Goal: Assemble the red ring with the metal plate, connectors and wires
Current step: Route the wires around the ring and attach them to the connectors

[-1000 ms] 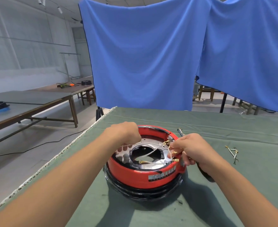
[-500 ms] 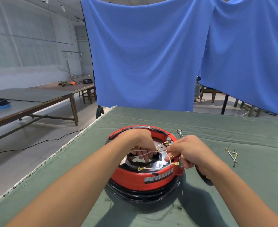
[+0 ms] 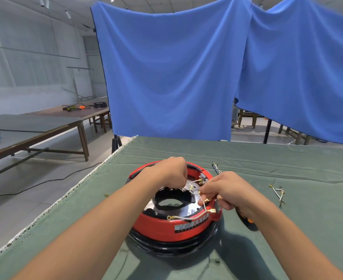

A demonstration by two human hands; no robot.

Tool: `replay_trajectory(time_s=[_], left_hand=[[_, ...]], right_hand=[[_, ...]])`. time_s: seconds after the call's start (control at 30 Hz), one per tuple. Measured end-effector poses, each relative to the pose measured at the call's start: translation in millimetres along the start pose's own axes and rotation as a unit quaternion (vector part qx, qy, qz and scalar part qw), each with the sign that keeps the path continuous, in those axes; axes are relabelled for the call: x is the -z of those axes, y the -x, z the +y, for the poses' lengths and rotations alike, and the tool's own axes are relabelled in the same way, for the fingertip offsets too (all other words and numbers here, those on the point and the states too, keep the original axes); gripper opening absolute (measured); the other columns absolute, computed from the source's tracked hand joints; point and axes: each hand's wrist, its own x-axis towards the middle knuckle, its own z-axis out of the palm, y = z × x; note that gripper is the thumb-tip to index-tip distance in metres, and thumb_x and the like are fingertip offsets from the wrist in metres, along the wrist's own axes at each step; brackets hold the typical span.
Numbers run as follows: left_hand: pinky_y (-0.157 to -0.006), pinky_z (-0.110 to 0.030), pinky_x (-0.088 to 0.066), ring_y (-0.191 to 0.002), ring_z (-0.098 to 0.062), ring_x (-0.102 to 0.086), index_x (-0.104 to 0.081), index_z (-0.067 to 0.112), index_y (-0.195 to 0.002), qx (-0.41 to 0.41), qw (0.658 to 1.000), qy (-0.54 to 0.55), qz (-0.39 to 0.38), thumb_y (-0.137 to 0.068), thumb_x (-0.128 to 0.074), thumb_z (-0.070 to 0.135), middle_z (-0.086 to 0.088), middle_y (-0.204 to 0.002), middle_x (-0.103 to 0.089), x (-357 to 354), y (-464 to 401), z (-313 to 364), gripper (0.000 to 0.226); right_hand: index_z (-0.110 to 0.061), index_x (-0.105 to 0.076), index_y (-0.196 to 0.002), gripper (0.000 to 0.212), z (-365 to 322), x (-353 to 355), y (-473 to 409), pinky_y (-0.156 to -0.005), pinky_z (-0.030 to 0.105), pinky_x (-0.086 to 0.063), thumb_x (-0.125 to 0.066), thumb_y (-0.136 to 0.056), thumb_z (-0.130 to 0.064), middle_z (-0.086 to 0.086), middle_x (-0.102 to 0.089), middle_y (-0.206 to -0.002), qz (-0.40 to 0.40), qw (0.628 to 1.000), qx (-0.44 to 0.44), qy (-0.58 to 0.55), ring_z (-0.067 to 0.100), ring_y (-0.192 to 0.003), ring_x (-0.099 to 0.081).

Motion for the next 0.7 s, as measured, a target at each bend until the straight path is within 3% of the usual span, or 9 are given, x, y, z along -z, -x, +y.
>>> replay_trajectory(time_s=[0.1, 0.23, 0.4, 0.57, 0.7], left_hand=[[-0.048, -0.022, -0.050, -0.048, -0.013, -0.056, -0.069, 0.003, -0.095, 0.042, 0.995, 0.060, -0.066, -0.085, -0.050, 0.008, -0.001, -0.060, -0.064, 5, 2, -2, 0.022], [-0.051, -0.024, -0.049, -0.050, -0.013, -0.055, -0.068, 0.006, -0.090, 0.063, 0.989, 0.038, -0.125, -0.089, -0.051, 0.011, 0.000, -0.060, -0.061, 8, 8, -2, 0.018], [-0.052, -0.024, -0.049, -0.051, -0.014, -0.056, -0.071, 0.006, -0.086, 0.073, 0.992, 0.041, -0.090, -0.084, -0.055, 0.010, 0.000, -0.060, -0.062, 13, 12, -6, 0.017], [-0.050, -0.023, -0.048, -0.049, -0.012, -0.057, -0.069, 0.011, -0.085, 0.094, 0.985, 0.029, -0.140, -0.088, -0.055, 0.012, 0.001, -0.059, -0.063, 12, 21, -16, 0.014], [-0.049, -0.023, -0.049, -0.050, -0.014, -0.059, -0.069, 0.007, -0.081, 0.061, 0.994, 0.050, -0.072, -0.086, -0.051, 0.006, -0.003, -0.060, -0.065, 10, 25, -23, 0.018]], right_hand=[[-0.006, -0.067, -0.069, 0.019, 4, 3, 1, -0.032, 0.015, -0.021, -0.061, -0.087, -0.007, 0.011, -0.074, -0.073, -0.018, 0.999, 0.009, -0.033, 0.008, -0.028, -0.028], [-0.008, -0.068, -0.068, 0.020, 4, 4, 1, -0.031, 0.014, -0.022, -0.062, -0.087, -0.007, 0.011, -0.075, -0.075, -0.032, 0.999, 0.007, -0.035, 0.006, -0.026, -0.030], [-0.008, -0.072, -0.074, 0.015, 0, 5, -1, -0.031, 0.013, -0.023, -0.064, -0.087, -0.010, 0.010, -0.075, -0.077, -0.045, 0.999, -0.007, -0.010, 0.005, -0.028, -0.031], [-0.012, -0.071, -0.078, 0.012, -3, 7, 6, -0.036, 0.014, -0.028, -0.064, -0.088, -0.015, 0.007, -0.076, -0.083, -0.071, 0.997, -0.011, 0.007, 0.005, -0.035, -0.037], [-0.009, -0.071, -0.081, 0.014, -13, 4, 12, -0.038, 0.016, -0.026, -0.061, -0.090, -0.014, 0.000, -0.075, -0.076, -0.066, 0.996, -0.022, 0.053, 0.006, -0.035, -0.037]])
